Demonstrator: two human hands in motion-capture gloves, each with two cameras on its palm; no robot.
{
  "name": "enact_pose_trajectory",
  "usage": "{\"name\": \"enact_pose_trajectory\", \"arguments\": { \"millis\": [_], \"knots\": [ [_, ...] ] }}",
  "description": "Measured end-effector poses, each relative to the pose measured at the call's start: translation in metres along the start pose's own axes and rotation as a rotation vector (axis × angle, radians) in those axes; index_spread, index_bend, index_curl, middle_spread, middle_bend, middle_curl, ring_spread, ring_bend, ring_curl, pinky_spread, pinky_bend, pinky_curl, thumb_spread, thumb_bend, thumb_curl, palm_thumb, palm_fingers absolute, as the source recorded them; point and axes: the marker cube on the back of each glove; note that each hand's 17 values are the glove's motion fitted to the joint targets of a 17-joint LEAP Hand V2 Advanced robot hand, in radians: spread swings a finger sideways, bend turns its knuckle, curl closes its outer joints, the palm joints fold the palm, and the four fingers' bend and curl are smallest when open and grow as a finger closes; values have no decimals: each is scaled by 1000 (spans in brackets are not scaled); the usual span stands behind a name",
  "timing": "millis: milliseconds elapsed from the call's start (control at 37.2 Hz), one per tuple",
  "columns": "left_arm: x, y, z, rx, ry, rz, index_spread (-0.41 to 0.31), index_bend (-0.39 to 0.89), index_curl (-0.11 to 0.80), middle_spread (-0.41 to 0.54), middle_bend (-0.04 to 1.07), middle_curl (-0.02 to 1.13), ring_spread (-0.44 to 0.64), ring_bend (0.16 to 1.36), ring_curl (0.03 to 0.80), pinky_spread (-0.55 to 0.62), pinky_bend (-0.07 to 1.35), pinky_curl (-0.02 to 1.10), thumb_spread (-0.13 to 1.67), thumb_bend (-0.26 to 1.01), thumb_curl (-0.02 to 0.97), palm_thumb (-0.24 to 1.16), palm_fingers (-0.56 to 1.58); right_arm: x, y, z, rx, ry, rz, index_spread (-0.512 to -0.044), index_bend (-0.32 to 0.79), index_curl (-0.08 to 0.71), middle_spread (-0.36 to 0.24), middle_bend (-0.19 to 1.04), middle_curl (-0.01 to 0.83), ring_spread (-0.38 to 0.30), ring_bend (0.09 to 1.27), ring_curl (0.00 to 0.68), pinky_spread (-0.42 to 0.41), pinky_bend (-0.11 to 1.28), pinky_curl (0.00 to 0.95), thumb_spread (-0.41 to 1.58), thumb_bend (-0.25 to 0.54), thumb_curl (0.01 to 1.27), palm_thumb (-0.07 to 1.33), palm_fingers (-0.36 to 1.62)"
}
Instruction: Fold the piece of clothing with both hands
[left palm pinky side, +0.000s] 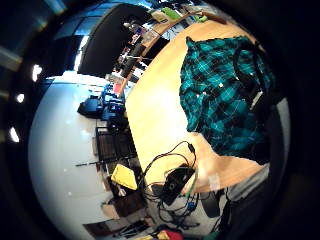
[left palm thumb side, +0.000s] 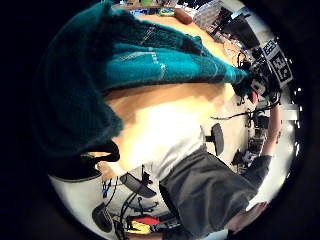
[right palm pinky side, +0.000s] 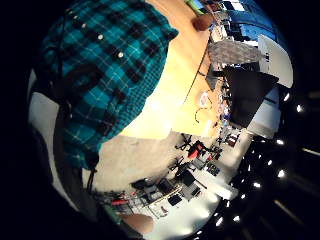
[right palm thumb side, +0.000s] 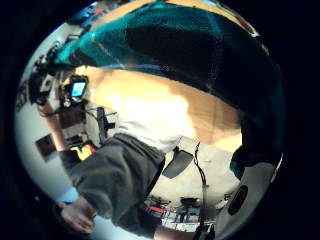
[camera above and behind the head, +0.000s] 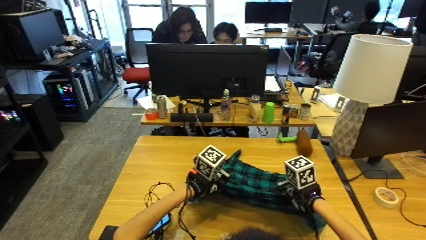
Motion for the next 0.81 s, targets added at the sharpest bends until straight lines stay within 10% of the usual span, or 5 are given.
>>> {"name": "enact_pose_trajectory", "arguments": {
  "millis": [349,672,806],
  "knots": [
    [-1,24,-74,-325,23,169,-265,165,484,-304,401,553,-347,633,461,-344,275,398,1316,64,594,753,1179,-2,39,-62,-220,-130,-53,-261,136,337,-194,363,501,-227,694,447,-317,626,406,977,113,497,1067,1244],
    [-14,-94,-39,-376,-110,-96,-265,154,490,-304,392,577,-345,639,471,-344,256,404,1367,47,588,729,1169,45,-64,-54,-497,-24,376,-263,134,349,-196,356,509,-227,683,453,-312,607,406,882,40,543,1084,1212],
    [0,-120,-19,-447,-159,-244,-257,100,459,-309,395,582,-346,642,473,-344,274,410,1371,38,587,722,1137,40,-98,-44,-357,50,412,-265,132,351,-198,361,513,-225,675,455,-311,588,406,869,19,560,1094,1204]
  ]
}}
